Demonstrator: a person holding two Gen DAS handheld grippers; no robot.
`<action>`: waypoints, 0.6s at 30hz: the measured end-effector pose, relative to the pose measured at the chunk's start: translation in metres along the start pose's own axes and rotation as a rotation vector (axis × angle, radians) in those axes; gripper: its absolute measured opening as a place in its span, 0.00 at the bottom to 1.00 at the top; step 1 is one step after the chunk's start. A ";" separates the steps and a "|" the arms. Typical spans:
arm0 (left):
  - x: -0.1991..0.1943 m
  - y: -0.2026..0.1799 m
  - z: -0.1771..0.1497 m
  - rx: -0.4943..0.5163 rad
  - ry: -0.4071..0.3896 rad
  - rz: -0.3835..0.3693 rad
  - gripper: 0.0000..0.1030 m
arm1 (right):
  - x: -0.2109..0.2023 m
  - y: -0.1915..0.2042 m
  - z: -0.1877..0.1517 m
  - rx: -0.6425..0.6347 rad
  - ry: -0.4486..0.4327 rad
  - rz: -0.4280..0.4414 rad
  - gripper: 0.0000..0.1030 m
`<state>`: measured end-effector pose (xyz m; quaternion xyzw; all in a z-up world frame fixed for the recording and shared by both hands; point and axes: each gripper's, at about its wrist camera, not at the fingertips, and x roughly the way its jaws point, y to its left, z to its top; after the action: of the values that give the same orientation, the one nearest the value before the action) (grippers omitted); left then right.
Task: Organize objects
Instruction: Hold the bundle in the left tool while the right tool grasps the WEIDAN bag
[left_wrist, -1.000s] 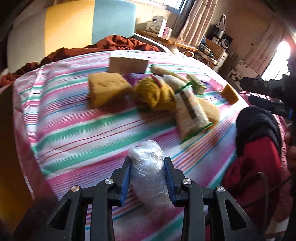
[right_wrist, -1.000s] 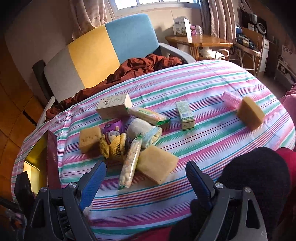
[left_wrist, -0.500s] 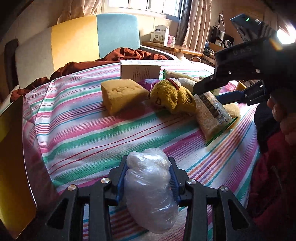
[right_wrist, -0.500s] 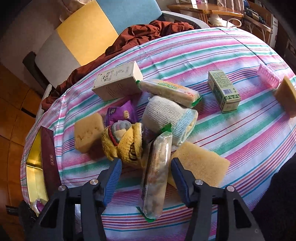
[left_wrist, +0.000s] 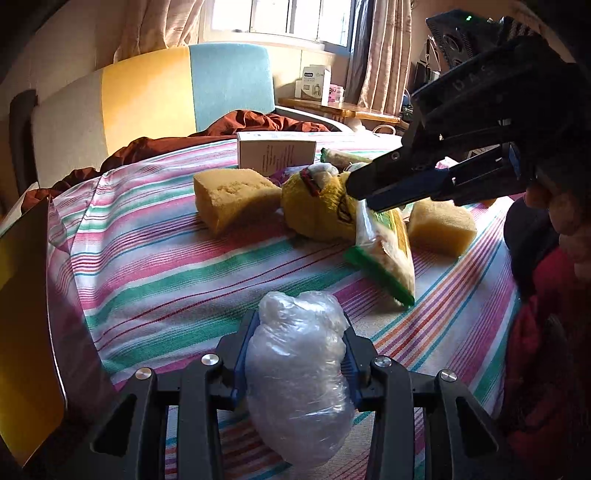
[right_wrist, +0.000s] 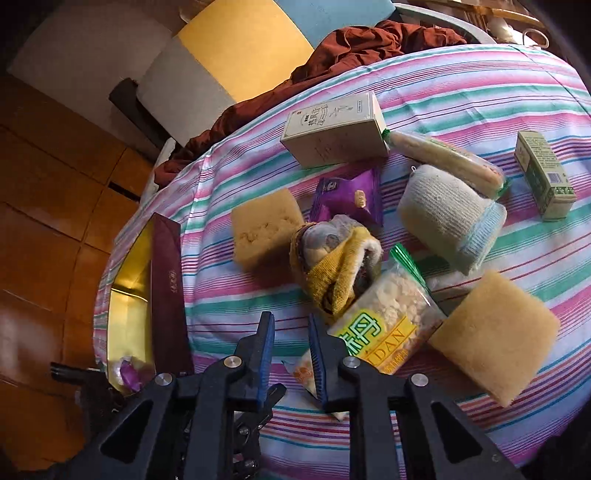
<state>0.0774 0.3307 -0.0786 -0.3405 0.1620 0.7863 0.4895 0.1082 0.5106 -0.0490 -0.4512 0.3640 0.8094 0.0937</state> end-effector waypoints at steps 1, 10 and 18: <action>0.000 0.000 0.000 0.001 -0.001 0.001 0.41 | 0.000 0.000 -0.001 0.002 -0.007 -0.033 0.20; 0.000 0.000 -0.001 0.003 -0.006 0.001 0.41 | -0.010 -0.022 -0.006 0.170 -0.029 -0.026 0.37; -0.001 0.001 -0.001 -0.005 -0.008 -0.010 0.41 | -0.011 -0.014 -0.022 0.216 -0.041 -0.145 0.45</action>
<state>0.0773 0.3285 -0.0786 -0.3392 0.1564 0.7856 0.4932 0.1354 0.5084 -0.0549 -0.4472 0.4135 0.7656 0.2071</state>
